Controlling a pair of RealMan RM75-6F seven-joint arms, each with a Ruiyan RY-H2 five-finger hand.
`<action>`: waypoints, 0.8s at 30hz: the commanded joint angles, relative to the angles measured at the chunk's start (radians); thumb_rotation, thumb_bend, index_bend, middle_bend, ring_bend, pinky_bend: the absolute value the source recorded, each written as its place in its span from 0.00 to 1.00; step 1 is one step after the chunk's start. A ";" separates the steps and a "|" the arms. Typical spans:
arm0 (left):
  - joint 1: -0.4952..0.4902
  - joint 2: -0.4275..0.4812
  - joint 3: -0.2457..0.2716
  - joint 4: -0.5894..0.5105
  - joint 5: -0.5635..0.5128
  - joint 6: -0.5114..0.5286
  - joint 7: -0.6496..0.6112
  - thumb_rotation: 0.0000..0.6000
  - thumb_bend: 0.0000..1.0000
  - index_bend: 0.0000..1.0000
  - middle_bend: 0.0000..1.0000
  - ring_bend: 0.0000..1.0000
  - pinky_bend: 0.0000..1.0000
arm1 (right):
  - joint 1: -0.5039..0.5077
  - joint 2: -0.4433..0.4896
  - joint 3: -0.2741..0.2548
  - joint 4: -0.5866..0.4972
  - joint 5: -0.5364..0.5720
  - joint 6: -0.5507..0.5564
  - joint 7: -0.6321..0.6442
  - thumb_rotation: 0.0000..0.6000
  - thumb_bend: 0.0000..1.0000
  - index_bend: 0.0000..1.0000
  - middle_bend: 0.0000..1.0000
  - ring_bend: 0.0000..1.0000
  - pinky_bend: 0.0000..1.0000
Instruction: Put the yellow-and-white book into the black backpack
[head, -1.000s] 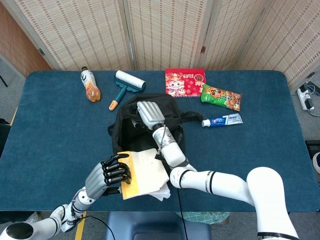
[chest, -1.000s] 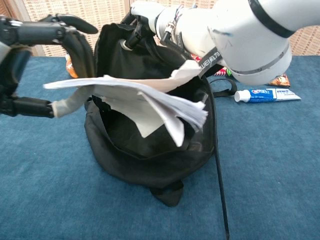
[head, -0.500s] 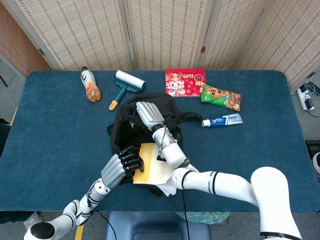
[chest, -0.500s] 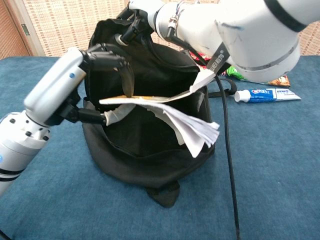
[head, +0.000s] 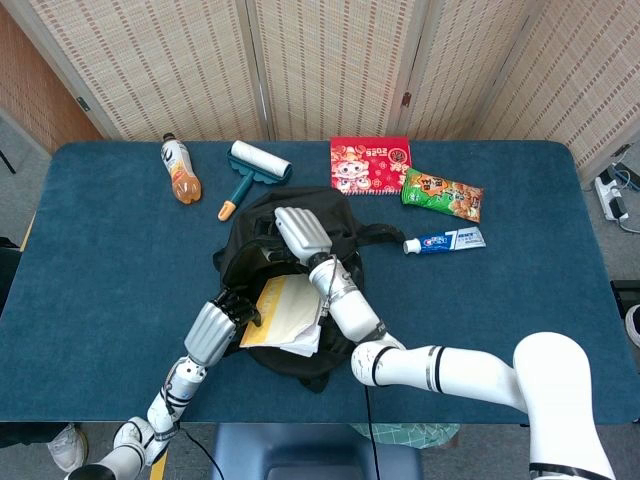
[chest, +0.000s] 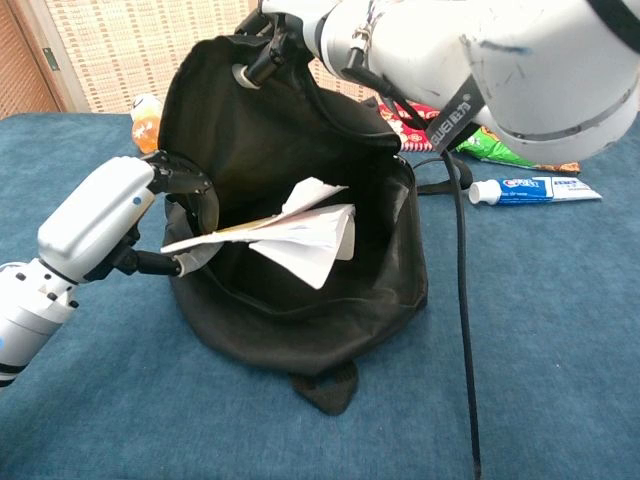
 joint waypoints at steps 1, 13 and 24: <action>0.004 0.008 0.019 -0.013 0.004 -0.010 0.028 1.00 0.52 0.68 0.65 0.52 0.30 | 0.005 -0.003 -0.001 -0.008 0.002 0.012 -0.007 1.00 0.63 0.71 0.53 0.47 0.46; 0.006 0.064 0.044 -0.231 0.000 -0.061 0.282 1.00 0.54 0.68 0.69 0.54 0.29 | 0.004 0.002 -0.009 -0.033 0.014 0.047 -0.023 1.00 0.63 0.70 0.53 0.47 0.46; -0.017 0.197 0.010 -0.610 -0.048 -0.234 0.575 1.00 0.54 0.68 0.69 0.54 0.28 | -0.003 0.007 -0.006 -0.062 0.003 0.053 -0.007 1.00 0.63 0.70 0.53 0.47 0.46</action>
